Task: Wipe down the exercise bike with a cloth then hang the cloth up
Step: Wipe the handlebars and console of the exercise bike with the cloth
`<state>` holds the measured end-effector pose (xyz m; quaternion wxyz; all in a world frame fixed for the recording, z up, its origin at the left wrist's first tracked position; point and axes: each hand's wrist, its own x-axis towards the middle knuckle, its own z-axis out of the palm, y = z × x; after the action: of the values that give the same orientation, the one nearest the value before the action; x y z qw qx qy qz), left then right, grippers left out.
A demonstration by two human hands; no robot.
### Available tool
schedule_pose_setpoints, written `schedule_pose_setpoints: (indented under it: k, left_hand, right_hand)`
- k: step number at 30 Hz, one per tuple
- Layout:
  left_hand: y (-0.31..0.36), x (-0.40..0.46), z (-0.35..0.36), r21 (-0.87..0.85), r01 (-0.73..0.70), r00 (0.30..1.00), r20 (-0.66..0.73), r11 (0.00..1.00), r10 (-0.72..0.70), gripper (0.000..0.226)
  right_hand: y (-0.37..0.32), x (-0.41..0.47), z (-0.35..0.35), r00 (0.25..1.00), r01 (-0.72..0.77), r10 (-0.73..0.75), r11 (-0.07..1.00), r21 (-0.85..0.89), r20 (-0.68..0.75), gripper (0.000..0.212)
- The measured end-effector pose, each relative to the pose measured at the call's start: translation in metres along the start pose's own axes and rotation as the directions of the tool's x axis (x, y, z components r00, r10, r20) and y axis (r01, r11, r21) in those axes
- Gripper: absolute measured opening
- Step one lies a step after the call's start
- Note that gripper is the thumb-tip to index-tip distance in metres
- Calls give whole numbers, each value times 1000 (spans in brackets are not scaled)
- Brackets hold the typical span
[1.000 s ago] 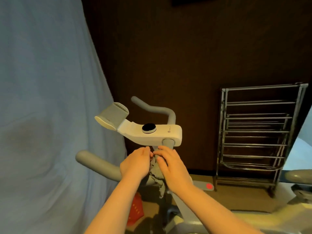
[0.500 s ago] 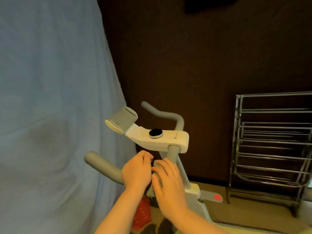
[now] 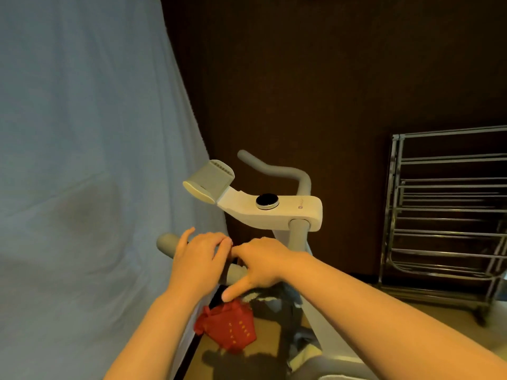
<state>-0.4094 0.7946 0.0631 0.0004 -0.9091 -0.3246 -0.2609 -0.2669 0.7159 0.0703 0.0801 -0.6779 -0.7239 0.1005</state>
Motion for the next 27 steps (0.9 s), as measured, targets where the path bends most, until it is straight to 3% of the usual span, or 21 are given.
schedule_pose_setpoints:
  k: [3, 5, 8, 13, 18, 21, 24, 27]
  left_hand:
    - [3, -6, 13, 191, -46, 999, -4, 981, 48, 45]
    - [9, -13, 21, 228, -39, 996, -63, 973, 55, 43]
    - [21, -14, 25, 212, -31, 996, -71, 977, 48, 38]
    - [35, -15, 28, 125, -1, 998, 68, 992, -8, 38]
    - [51, -12, 32, 150, 93, 995, 21, 984, -97, 37]
    - [60, -7, 37, 90, 147, 989, 3, 985, -148, 34]
    - [67, -2, 40, 12, 190, 979, 73, 982, -190, 32]
    - [75, 8, 38, -14, 302, 946, 126, 953, -298, 33]
  right_hand:
    - [5, -8, 3, 1000, -27, 27, 999, -39, -2, 69]
    - [14, -18, 6, 999, -28, 24, 996, -80, -49, 59]
    - [24, -30, 7, 995, -4, 1, 1000, -29, -96, 57]
    - [62, -48, -5, 994, 57, -49, 995, 82, -100, 53]
    - [52, -48, 24, 951, 115, -112, 993, -6, -289, 57]
    - [62, -58, 23, 943, 140, -130, 990, 11, -307, 58]
    - [76, -68, 22, 919, 50, 44, 973, 226, -392, 51]
    - [63, -56, 40, 797, -66, 281, 920, 386, -534, 26]
